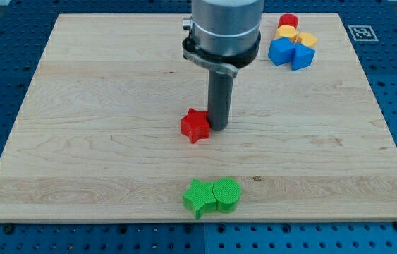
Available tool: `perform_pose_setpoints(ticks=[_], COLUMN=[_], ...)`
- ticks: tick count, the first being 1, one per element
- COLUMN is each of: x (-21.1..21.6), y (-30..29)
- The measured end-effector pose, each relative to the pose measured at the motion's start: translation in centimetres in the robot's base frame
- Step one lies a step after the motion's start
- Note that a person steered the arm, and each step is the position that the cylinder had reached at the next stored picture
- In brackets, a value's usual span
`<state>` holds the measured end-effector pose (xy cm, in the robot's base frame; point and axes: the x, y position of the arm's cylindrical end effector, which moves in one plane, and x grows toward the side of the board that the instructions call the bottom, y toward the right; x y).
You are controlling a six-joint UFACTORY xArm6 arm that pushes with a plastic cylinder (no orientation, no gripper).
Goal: Push the red star to the top of the green star
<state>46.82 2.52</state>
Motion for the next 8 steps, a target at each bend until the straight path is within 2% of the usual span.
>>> perform_pose_setpoints(ticks=[1,2,3,7,8], x=[-3.1,-3.2,0.0,5.7,5.8], y=[-0.4,-3.2,-3.2,-3.6,-3.6])
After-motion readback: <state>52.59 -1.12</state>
